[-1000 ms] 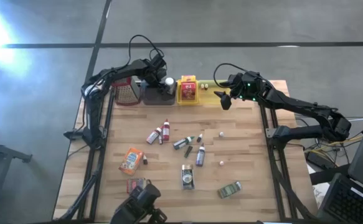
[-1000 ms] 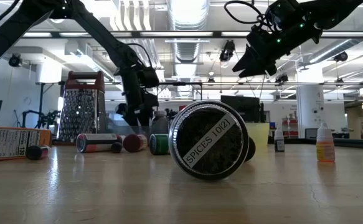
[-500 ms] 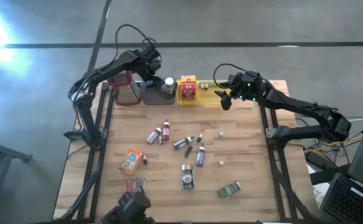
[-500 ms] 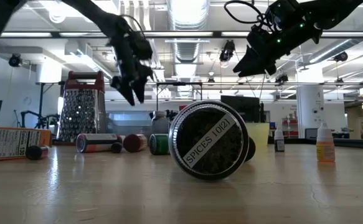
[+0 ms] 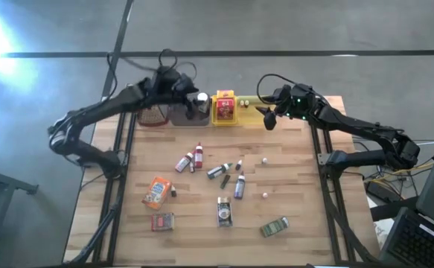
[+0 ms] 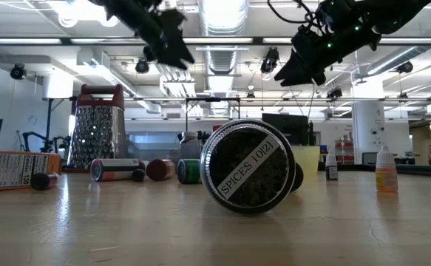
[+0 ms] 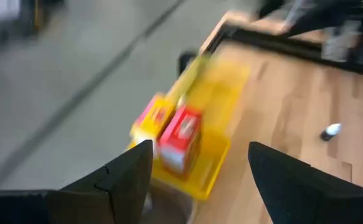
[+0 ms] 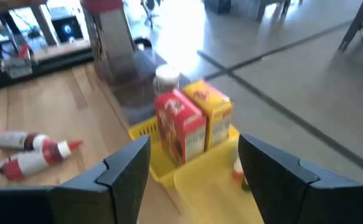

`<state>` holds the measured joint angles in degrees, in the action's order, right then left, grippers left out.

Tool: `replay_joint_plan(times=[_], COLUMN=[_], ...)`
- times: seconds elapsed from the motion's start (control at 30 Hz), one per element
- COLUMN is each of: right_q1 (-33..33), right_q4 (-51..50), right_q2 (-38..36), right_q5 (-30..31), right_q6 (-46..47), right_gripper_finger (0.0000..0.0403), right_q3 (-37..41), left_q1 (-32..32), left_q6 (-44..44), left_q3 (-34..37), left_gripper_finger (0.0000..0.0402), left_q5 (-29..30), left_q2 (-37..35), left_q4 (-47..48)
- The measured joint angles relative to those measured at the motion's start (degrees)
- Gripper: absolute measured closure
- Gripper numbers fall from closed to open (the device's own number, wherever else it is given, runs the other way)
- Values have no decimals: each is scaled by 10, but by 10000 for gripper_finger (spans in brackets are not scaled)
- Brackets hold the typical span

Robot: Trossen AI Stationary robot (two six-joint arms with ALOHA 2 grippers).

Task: Pick & Place Kitchen Items
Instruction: Put the black food coloring bottle into the light yellow bin

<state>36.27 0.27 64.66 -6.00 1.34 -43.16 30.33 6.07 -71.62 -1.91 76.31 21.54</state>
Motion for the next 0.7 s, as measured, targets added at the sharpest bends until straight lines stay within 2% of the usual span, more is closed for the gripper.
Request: replay_joint_plan(times=[0.17,0.27,0.43,0.57,0.7], right_q1=[0,0,-5,-34,-84], right_q4=[36,47,37,-93,-275], right_q2=[0,0,0,-2,-1], right_q5=[0,-1,-29,-34,69], right_q6=[3,29,38,6,-41], right_gripper_finger=[144,135,127,137,152], right_q3=[-4,-7,-23,-77,-141], left_q1=[-77,-110,-152,-189,-213], left_q6=[53,23,-23,-27,-12], left_q3=[82,133,212,262,299], left_gripper_finger=[133,133,133,133,133], left_q5=[61,83,83,85,91], left_q2=[-61,-93,-133,-160,-177], left_q4=[-113,-148,-198,-237,-277])
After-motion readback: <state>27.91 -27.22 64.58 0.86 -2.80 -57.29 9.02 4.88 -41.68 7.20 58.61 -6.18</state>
